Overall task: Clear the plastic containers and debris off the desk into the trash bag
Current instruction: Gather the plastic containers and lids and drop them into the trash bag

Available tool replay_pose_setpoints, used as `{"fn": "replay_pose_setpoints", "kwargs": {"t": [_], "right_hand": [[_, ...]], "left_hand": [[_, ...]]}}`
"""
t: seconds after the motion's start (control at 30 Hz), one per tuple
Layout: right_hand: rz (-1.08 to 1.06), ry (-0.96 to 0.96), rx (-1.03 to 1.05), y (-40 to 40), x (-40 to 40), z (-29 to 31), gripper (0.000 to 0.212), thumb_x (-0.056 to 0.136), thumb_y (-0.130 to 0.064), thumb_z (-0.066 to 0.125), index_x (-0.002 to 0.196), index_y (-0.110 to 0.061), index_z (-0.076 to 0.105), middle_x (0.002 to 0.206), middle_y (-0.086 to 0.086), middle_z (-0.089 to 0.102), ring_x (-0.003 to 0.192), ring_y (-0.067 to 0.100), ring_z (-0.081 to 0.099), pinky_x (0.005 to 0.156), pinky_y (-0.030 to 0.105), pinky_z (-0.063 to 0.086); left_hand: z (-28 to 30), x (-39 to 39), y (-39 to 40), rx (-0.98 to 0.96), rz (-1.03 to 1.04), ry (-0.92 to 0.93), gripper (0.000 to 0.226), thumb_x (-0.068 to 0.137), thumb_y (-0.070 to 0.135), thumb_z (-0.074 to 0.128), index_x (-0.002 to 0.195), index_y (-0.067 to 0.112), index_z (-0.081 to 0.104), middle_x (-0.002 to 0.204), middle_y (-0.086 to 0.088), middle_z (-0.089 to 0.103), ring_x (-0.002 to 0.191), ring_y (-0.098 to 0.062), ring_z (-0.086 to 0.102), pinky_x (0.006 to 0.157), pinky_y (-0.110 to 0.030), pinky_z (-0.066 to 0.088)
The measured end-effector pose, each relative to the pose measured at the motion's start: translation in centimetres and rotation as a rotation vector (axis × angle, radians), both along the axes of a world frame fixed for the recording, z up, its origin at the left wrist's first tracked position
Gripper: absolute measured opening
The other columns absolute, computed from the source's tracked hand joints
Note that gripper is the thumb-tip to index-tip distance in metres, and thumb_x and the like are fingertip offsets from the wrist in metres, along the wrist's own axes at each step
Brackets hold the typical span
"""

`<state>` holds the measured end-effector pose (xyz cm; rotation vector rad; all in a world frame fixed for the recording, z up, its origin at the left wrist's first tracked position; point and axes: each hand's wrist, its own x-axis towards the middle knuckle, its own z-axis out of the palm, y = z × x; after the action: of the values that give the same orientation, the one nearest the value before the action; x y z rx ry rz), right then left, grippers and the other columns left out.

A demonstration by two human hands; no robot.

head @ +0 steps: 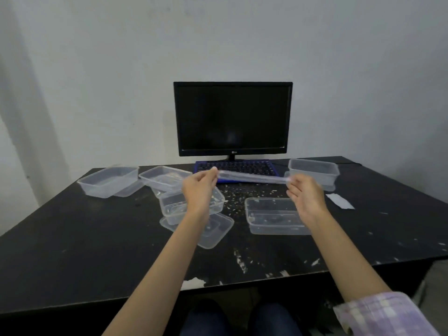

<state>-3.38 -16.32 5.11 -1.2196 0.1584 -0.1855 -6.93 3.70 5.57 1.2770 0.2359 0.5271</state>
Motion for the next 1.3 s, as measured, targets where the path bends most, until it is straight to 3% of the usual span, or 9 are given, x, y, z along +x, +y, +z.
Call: {"fn": "replay_pose_setpoints", "kwargs": {"t": [0.07,0.13,0.37,0.6,0.73,0.87,1.17,1.23,1.3], "right_hand": [[-0.024,0.021,-0.025,-1.7,0.1,-0.7,0.013,0.087,-0.001,0.053,0.093,-0.009,0.06,0.101,0.01,0.062,0.086,0.015,0.061,0.089,0.031,0.048],[-0.063,0.05,-0.088,-3.2,0.4,-1.6,0.012,0.087,-0.003,0.054,0.093,-0.011,0.061,0.092,0.006,0.061,0.085,0.016,0.057,0.091,0.035,0.049],[-0.154,0.103,-0.427,-5.7,0.8,-4.7,0.032,0.087,-0.011,0.051,0.117,-0.019,0.061,0.116,-0.002,0.061,0.108,0.018,0.056,0.097,0.041,0.046],[-0.107,0.047,-0.645,-5.6,0.7,-6.4,0.039,0.09,-0.006,0.051,0.128,-0.014,0.054,0.128,0.001,0.059,0.118,0.015,0.053,0.096,0.029,0.04],[-0.082,0.056,-0.691,-5.7,0.9,-6.6,0.043,0.09,-0.007,0.053,0.133,-0.012,0.052,0.133,0.004,0.057,0.122,0.018,0.052,0.102,0.031,0.037],[-0.046,0.103,-0.737,-5.9,0.9,-7.0,0.04,0.094,-0.018,0.05,0.134,-0.014,0.053,0.135,0.004,0.055,0.125,0.021,0.049,0.104,0.035,0.036],[0.01,0.169,-0.749,-6.6,1.5,-6.4,0.041,0.091,-0.01,0.048,0.131,-0.017,0.056,0.134,0.004,0.054,0.119,0.022,0.049,0.096,0.034,0.04],[0.01,0.172,-0.742,-6.7,1.5,-6.2,0.04,0.09,-0.009,0.049,0.127,-0.018,0.059,0.131,0.004,0.056,0.111,0.019,0.05,0.093,0.034,0.041],[0.01,0.166,-0.757,-6.7,1.6,-6.2,0.039,0.089,-0.009,0.05,0.126,-0.018,0.06,0.131,0.004,0.056,0.114,0.02,0.05,0.096,0.035,0.041]], "left_hand": [[-0.9,0.5,-1.5,0.046,-0.015,0.037,0.013,0.085,0.014,0.067,0.073,0.02,0.067,0.09,-0.005,0.072,0.091,-0.014,0.067,0.088,-0.028,0.049],[-1.8,1.0,-2.9,0.097,0.0,0.08,0.017,0.083,0.011,0.068,0.069,0.022,0.067,0.077,0.003,0.07,0.079,-0.006,0.064,0.079,-0.024,0.046],[-4.9,2.2,-5.5,0.263,-0.012,0.176,0.013,0.081,0.002,0.068,0.088,0.012,0.072,0.077,0.003,0.069,0.074,-0.006,0.063,0.067,-0.016,0.048],[-6.5,2.2,-5.7,0.571,0.041,0.234,0.023,0.08,0.002,0.068,0.101,0.008,0.072,0.096,-0.003,0.072,0.074,-0.002,0.059,0.077,-0.017,0.044],[-6.7,2.3,-5.2,0.547,-0.012,0.263,0.027,0.082,0.005,0.067,0.109,0.004,0.068,0.102,-0.008,0.07,0.089,-0.012,0.063,0.086,-0.024,0.05],[-6.9,2.2,-4.8,0.427,-0.104,0.307,0.018,0.084,0.003,0.064,0.1,0.008,0.07,0.089,-0.005,0.071,0.088,-0.018,0.067,0.088,-0.037,0.055],[-6.6,2.0,-4.3,0.3,-0.194,0.337,0.024,0.081,-0.007,0.064,0.071,0.015,0.064,0.085,-0.006,0.066,0.083,-0.019,0.067,0.079,-0.03,0.058],[-6.6,2.2,-4.3,0.306,-0.198,0.344,0.023,0.08,-0.009,0.064,0.072,0.013,0.065,0.085,-0.007,0.066,0.084,-0.02,0.067,0.08,-0.033,0.058],[-6.5,2.3,-4.4,0.333,-0.196,0.355,0.018,0.078,-0.01,0.062,0.086,0.007,0.067,0.088,-0.008,0.067,0.087,-0.022,0.067,0.082,-0.038,0.058]]}}
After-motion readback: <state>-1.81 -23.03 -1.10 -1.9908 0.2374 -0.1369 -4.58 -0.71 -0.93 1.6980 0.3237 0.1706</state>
